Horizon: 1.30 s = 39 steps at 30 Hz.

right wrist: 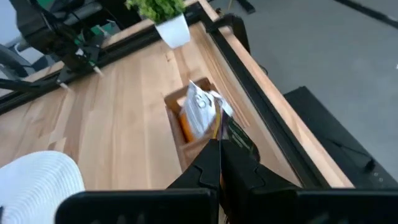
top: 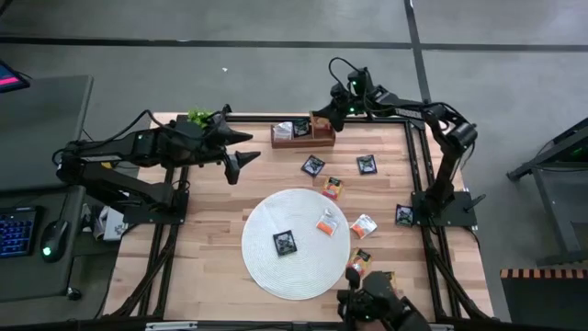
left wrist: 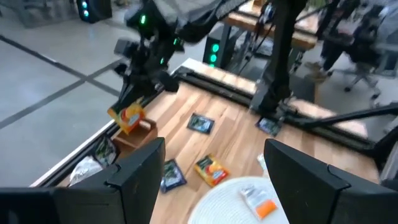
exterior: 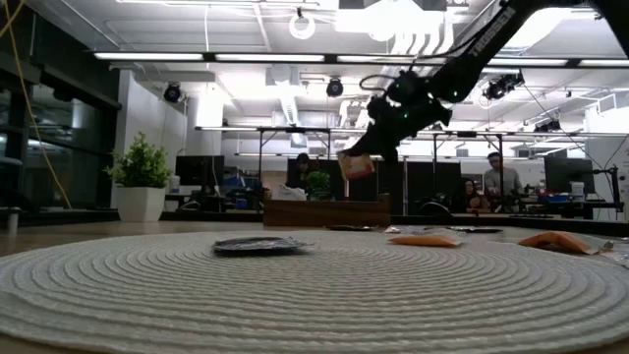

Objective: Pick & Place Tea
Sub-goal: Put the yellow tea bag into the right section of the wooden organizer

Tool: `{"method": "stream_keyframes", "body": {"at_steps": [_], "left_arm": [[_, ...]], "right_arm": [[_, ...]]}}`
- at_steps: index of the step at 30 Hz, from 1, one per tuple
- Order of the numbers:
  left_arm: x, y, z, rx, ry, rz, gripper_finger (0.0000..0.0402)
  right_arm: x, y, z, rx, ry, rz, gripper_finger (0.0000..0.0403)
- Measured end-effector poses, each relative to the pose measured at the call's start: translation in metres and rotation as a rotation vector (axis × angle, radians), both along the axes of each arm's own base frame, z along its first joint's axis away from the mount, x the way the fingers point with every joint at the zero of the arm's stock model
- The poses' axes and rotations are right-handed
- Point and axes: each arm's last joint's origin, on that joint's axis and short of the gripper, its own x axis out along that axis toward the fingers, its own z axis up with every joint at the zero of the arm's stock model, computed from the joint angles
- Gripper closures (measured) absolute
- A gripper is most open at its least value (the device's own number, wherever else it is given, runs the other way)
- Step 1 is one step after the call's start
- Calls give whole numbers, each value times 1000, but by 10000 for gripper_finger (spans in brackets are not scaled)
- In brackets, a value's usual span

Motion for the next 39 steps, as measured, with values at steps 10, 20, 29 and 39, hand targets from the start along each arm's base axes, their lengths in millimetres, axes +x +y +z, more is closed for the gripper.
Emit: {"method": "stream_keyframes", "body": {"at_steps": [10, 20, 29, 39], "left_arm": [[-4, 0, -2, -25, 14, 11, 131], [-4, 0, -3, -25, 27, 23, 131], [-5, 1, -3, -20, 32, 35, 131], [-5, 1, -3, -19, 33, 35, 131]], "right_arm": [[-7, -14, -27, 60, 39, -28, 403], [-12, -20, -36, 76, 62, -65, 403], [-7, -18, -35, 50, 58, -44, 403], [-3, -16, -35, 15, 82, -87, 403]]}}
